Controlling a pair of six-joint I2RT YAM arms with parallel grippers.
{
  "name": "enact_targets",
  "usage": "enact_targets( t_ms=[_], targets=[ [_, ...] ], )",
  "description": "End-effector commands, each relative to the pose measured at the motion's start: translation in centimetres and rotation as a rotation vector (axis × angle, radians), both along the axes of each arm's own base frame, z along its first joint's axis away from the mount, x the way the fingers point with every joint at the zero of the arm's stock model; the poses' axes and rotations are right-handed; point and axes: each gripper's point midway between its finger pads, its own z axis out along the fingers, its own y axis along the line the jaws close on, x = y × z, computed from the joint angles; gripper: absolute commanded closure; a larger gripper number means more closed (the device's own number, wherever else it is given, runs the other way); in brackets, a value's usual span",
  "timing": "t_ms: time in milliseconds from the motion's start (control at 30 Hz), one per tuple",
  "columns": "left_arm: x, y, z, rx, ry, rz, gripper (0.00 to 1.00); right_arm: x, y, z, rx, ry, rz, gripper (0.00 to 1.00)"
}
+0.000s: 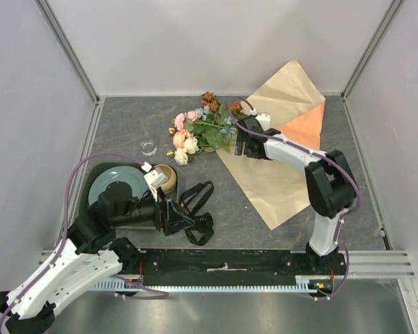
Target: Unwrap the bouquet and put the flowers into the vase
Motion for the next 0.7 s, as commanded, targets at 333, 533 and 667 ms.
enact_targets(
  t_ms=[333, 533, 667],
  targets=[
    [1.7, 0.4, -0.2, 0.006, -0.026, 0.096, 0.16, 5.4, -13.3, -4.8, 0.11, -0.052, -0.438, 0.02],
    [1.6, 0.4, -0.1, 0.004, -0.028, 0.088, 0.16, 2.7, -24.5, -2.7, 0.081, -0.106, -0.664, 0.02],
    [1.6, 0.3, -0.1, 0.004, -0.03, 0.082, 0.16, 0.4, -30.9, 0.6, 0.067, -0.176, -0.77, 0.02]
  ],
)
